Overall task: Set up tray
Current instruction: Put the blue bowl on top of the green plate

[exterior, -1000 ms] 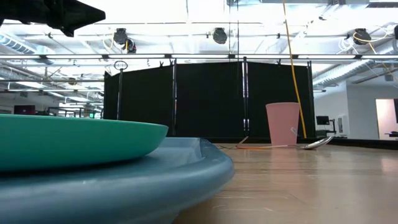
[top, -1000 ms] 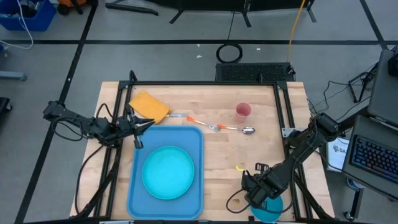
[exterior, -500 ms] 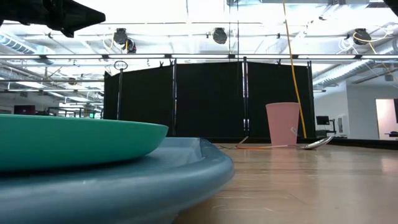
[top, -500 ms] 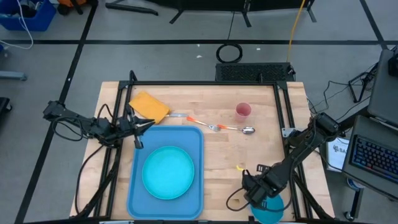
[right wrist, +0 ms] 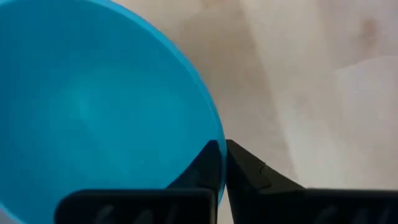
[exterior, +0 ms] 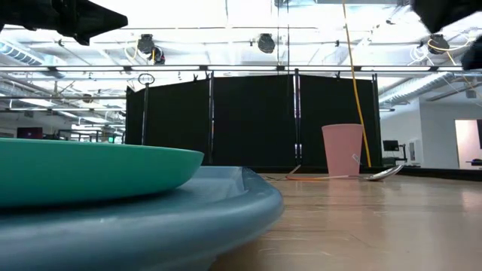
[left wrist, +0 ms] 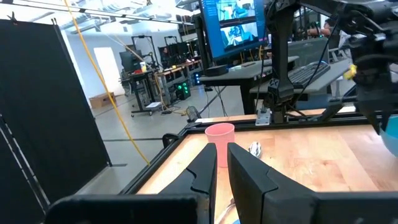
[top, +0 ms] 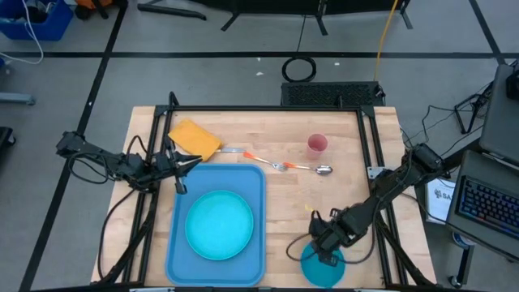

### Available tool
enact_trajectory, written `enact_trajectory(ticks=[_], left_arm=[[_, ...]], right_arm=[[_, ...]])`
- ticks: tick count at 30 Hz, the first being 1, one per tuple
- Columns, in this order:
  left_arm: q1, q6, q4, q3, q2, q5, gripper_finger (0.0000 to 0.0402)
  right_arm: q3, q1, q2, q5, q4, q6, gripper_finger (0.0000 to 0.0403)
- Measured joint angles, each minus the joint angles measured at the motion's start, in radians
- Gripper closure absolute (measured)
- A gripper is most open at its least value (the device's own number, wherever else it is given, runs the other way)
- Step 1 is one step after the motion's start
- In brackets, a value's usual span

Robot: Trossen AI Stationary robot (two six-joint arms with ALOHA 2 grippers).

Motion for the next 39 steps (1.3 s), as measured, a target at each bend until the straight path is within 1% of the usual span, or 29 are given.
enact_trajectory(ticks=[4, 8, 12, 15, 18, 23, 25, 30, 32, 35, 39], left_arm=[[0.0, 0.002, -0.006, 0.0, 0.0, 0.0, 0.0357], [0.0, 0.002, -0.009, 0.0, 0.0, 0.0, 0.0357], [0.0, 0.002, -0.008, 0.0, 0.0, 0.0, 0.0357], [0.0, 0.0, -0.007, 0.0, 0.0, 0.0, 0.0357], [0.0, -0.007, -0.007, 0.0, 0.0, 0.0, 0.0357], [0.0, -0.019, -0.006, 0.0, 0.0, 0.0, 0.0357], [0.0, -0.034, -0.02, 0.0, 0.0, 0.0, 0.0357], [0.0, -0.065, -0.048, 0.0, 0.0, 0.0, 0.0357], [0.0, -0.069, -0.049, 0.0, 0.0, 0.0, 0.0357], [0.0, -0.087, -0.052, 0.0, 0.0, 0.0, 0.0357], [0.0, -0.116, -0.062, 0.0, 0.003, 0.0, 0.0357]], right_arm=[[0.0, -0.049, -0.063, 0.062, 0.005, 0.009, 0.04], [0.0, -0.099, -0.131, 0.194, 0.022, 0.01, 0.04], [0.001, -0.168, -0.148, 0.257, 0.023, -0.072, 0.0401], [0.001, -0.223, -0.136, 0.274, 0.043, -0.148, 0.0401], [0.001, -0.276, -0.117, 0.268, 0.122, -0.225, 0.0402], [0.001, -0.355, -0.097, 0.199, 0.25, -0.324, 0.0402], [0.001, -0.384, -0.089, 0.172, 0.277, -0.359, 0.0402], [0.001, -0.441, -0.065, 0.125, 0.293, -0.386, 0.0402], [0.006, -0.451, -0.036, 0.104, 0.309, -0.419, 0.0402], [0.063, -0.457, 0.016, 0.091, 0.325, -0.493, 0.0402], [0.189, -0.459, 0.105, 0.088, 0.298, -0.588, 0.0402]])
